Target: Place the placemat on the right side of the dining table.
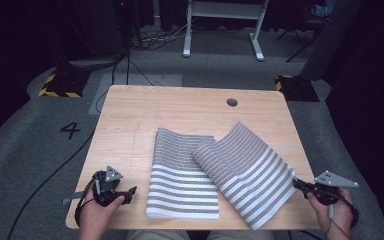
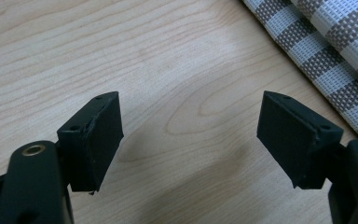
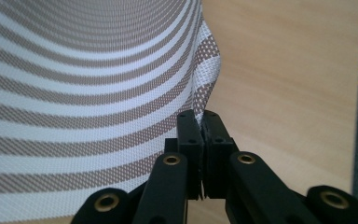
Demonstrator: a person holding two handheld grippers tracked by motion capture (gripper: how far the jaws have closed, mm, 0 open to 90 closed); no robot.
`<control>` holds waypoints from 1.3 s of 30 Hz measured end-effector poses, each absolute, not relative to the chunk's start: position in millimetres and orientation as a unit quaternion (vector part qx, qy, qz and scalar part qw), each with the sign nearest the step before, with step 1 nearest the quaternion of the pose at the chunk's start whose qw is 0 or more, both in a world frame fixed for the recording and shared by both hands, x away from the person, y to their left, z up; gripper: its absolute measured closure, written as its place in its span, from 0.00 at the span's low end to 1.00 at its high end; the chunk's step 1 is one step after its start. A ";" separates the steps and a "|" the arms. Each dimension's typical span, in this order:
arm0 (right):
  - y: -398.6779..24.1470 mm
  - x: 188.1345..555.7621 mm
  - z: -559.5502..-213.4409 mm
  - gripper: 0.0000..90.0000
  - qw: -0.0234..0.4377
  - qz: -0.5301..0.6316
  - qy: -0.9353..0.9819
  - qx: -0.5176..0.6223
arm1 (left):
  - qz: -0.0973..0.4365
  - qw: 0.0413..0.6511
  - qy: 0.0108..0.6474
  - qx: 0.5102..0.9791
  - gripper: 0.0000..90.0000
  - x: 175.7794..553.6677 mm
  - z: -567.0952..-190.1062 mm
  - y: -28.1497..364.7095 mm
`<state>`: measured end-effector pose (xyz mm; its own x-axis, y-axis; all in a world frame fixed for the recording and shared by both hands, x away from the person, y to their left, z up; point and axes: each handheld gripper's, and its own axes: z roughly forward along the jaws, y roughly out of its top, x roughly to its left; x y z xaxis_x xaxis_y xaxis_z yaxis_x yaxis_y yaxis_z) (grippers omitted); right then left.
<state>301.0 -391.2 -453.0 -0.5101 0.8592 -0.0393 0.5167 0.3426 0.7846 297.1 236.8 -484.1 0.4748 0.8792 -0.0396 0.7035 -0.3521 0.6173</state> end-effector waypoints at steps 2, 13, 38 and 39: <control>-392.7 303.9 -447.8 0.98 0.236 0.375 0.782 0.438 | 0.151 0.288 0.491 0.808 0.25 296.3 -484.5 236.6; -409.0 348.4 -419.5 0.98 0.284 0.365 0.771 0.438 | 0.160 0.279 0.500 0.804 0.25 281.7 -485.1 243.8; -393.3 422.8 -420.6 0.61 0.335 0.352 0.764 0.424 | 0.164 0.269 0.535 0.784 0.25 256.9 -491.4 265.6; -392.6 406.9 -419.0 0.59 0.319 0.371 0.764 0.421 | 0.164 0.269 0.534 0.785 0.25 258.4 -491.4 263.9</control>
<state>406.9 -392.6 -419.0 -0.4417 0.8802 -0.1736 0.4069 0.3689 0.8356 258.4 263.9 -491.4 0.3761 0.9261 -0.0290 0.7496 -0.2856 0.5971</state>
